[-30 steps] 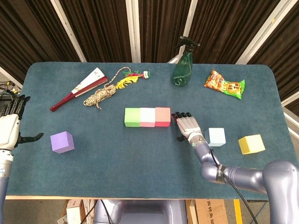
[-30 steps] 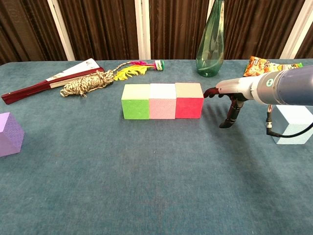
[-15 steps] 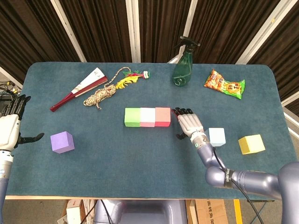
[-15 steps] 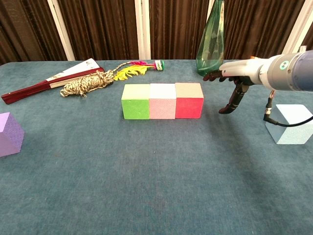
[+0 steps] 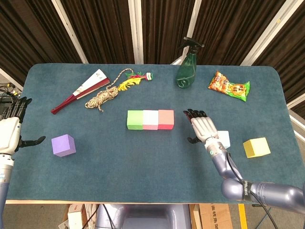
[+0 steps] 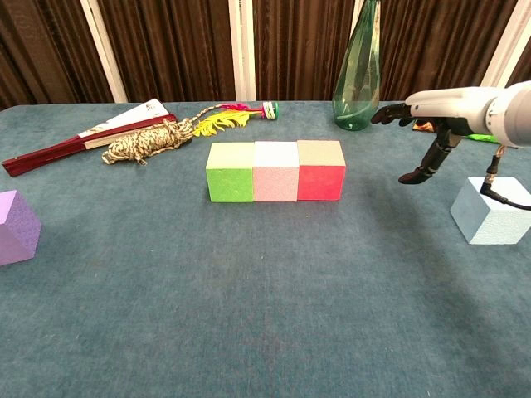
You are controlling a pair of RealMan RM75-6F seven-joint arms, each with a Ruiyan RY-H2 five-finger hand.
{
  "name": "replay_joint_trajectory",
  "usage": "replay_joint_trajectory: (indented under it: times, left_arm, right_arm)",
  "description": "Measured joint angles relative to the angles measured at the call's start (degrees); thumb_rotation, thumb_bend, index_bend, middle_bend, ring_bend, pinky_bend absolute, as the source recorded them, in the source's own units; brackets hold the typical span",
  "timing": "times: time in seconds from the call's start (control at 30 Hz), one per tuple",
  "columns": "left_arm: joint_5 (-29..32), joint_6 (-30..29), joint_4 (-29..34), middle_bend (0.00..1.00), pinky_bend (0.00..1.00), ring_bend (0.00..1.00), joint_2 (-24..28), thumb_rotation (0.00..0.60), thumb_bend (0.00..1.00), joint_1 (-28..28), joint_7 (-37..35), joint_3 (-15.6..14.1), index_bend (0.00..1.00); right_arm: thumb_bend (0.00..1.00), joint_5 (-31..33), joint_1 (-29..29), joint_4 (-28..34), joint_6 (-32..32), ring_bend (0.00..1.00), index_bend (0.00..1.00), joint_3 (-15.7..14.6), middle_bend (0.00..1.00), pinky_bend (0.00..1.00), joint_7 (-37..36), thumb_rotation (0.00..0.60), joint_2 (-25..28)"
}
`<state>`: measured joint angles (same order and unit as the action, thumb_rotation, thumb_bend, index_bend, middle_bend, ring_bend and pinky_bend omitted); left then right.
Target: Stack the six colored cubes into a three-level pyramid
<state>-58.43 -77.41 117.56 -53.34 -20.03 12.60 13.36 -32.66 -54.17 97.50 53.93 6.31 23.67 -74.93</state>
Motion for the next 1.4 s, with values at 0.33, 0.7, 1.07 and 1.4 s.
replay_joint_trajectory:
  times: [0.33,0.7,1.07,1.4]
  left_arm:
    - [0.25,0.1,0.0,0.0,0.08,0.01,-0.4,0.6,0.13,-0.35,0.79,0.01,0.0]
    - [1.54,1.16,-1.08,0.0,0.08,0.01,-0.56,0.6,0.13,-0.67,0.61,0.03,0.0]
    - [2.81,1.82,-2.22,0.0,0.08,0.01,-0.79,0.6,0.13,-0.87,0.77,-0.07,0.0]
    - [2.58,1.74,-1.88,0.0,0.08,0.01,-0.5,0.6,0.13,-0.64,0.44,-0.18,0.0]
  right_arm:
    - [0.3,3.42,-3.44,-2.09,-5.5,0.0,0.0,1.99,0.0,0.0,1.32,0.6,0.65]
    - [0.3,10.2,-9.01,-7.52,-10.18,0.0,0.0,2.58,0.1,0.0,4.14,0.6,-2.49]
    - [0.3,13.66,-11.48,-12.96,-12.0,0.0,0.0,0.72,0.09,0.0,5.14,0.6,-5.53]
    - [0.3,11.38,-9.58,-8.63,-6.64,0.0,0.0,0.22,0.09,0.0,4.37,0.6,-2.54]
